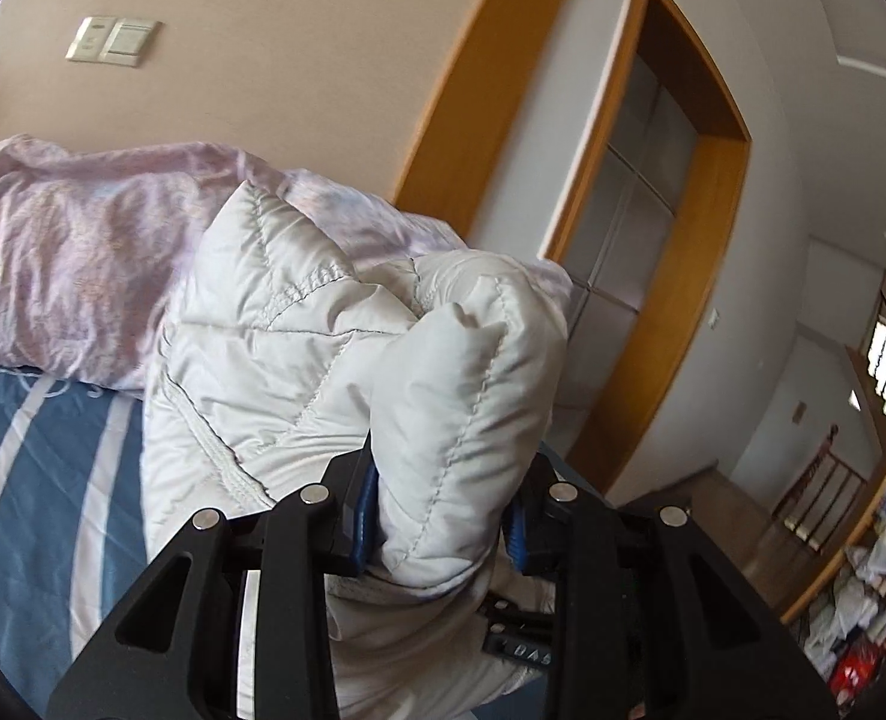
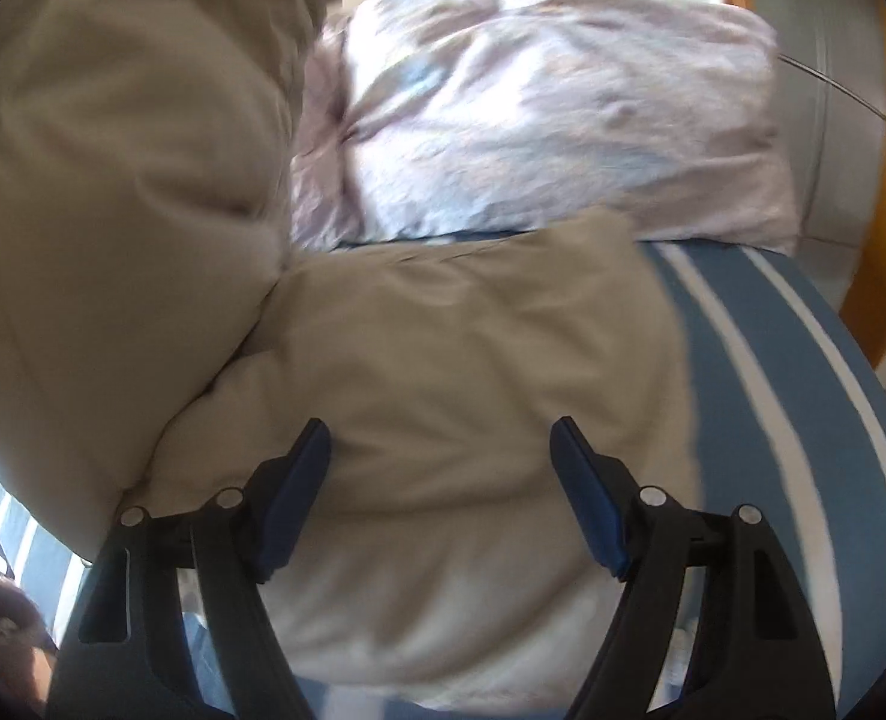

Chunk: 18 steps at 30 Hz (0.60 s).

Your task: Fold large clothes

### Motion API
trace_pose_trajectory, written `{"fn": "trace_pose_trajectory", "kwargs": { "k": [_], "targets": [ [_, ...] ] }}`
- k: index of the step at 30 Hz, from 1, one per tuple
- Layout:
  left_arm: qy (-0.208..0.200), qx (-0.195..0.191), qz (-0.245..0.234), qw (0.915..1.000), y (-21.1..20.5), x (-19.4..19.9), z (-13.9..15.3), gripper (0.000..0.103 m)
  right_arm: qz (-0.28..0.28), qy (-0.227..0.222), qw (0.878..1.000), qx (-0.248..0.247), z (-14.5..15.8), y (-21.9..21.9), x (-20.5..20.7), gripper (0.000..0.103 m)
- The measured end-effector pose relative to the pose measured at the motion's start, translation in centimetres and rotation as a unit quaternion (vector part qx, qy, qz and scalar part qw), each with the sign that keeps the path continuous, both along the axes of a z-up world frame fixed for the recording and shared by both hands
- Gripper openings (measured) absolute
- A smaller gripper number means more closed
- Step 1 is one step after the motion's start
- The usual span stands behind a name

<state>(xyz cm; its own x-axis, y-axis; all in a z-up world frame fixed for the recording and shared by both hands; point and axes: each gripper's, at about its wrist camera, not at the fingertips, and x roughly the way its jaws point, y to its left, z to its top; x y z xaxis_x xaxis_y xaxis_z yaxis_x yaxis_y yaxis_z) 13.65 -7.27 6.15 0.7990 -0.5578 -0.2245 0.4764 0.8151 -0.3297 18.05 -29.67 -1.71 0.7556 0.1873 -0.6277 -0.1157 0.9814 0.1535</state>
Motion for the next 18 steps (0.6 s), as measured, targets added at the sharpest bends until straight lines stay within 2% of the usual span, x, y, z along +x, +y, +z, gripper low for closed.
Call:
{"fn": "trace_pose_trajectory", "kwargs": {
  "k": [5,12,15,18],
  "targets": [
    [0.000,0.043,-0.030,0.9987,-3.6,0.1,-1.3,0.033,-0.057,-0.002,0.998,0.011,-0.2,-5.2,-0.9,0.076],
    [-0.002,0.109,-0.068,0.9917,-8.2,-0.1,-3.5,0.034,-0.114,-0.005,0.991,0.067,0.6,-11.1,-1.8,0.076],
    [-0.013,0.159,-0.086,0.9835,-11.1,-0.5,-4.7,0.036,-0.112,-0.017,0.988,0.101,2.0,-13.0,-1.7,0.076],
    [-0.025,0.198,-0.096,0.9752,-13.2,-0.8,-5.8,0.039,-0.076,-0.029,0.985,0.149,4.1,-14.2,-1.4,0.076]
  ]
}}
